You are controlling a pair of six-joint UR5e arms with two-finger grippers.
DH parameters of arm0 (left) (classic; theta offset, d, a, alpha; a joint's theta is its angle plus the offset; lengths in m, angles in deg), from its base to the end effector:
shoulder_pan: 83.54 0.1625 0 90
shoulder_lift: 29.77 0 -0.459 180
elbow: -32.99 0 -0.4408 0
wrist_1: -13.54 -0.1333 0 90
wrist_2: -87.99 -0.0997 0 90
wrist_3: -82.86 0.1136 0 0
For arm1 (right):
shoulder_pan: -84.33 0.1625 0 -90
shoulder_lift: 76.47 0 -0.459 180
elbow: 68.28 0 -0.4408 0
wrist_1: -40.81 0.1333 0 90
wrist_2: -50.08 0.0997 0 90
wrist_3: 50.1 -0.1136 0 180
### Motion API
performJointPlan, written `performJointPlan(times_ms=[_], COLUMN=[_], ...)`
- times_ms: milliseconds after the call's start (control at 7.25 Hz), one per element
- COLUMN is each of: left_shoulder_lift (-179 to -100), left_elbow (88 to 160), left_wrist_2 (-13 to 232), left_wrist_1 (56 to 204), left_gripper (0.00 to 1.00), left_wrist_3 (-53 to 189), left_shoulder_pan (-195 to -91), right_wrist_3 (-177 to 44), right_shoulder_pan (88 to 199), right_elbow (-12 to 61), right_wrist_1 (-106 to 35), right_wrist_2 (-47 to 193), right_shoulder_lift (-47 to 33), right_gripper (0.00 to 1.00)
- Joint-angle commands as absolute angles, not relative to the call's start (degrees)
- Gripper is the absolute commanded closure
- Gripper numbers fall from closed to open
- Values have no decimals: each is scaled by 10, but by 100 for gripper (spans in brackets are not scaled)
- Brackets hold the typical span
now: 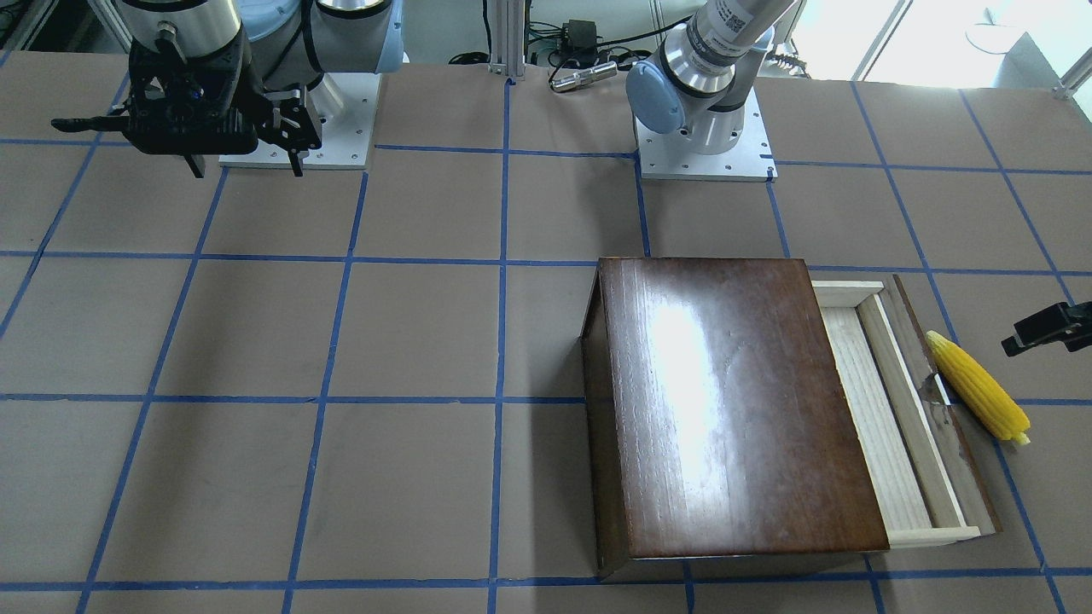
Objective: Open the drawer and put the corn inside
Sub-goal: 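Release the drawer handle and move the left gripper toward the corn, then lower the left gripper and grasp the yellow corn cob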
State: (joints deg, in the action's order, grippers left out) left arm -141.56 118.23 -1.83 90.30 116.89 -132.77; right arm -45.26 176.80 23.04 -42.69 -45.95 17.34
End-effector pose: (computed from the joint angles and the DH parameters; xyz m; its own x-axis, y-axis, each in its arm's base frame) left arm 0.3453 -0.6052 0.3397 -0.9922 -0.1184 0.0396 -0.1163 0.9918 0.0530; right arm 0.1429 -0.4957 0.5200 -0.9861 -0.1341 0.0985 -0.1266 0.9888 0.0785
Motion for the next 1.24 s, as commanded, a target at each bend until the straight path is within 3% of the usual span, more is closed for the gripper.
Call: performJointPlan(times_ms=[0,1103], left_shoulder_lift=[-1438,-1527], left_elbow=[1190,1243], left_wrist_2=[-40,-36], left_wrist_1=[865,737], left_gripper=[0,0], left_wrist_3=[1163,1257], left_shoulder_pan=[-1321,-1314], right_wrist_3=[-453,-453], right_shoulder_pan=[1768,1768], right_elbow=[230,230], right_wrist_1=[-427,-427], right_wrist_2=[-459,-459], right_shoulder_lift=[173,174], right_gripper=[0,0])
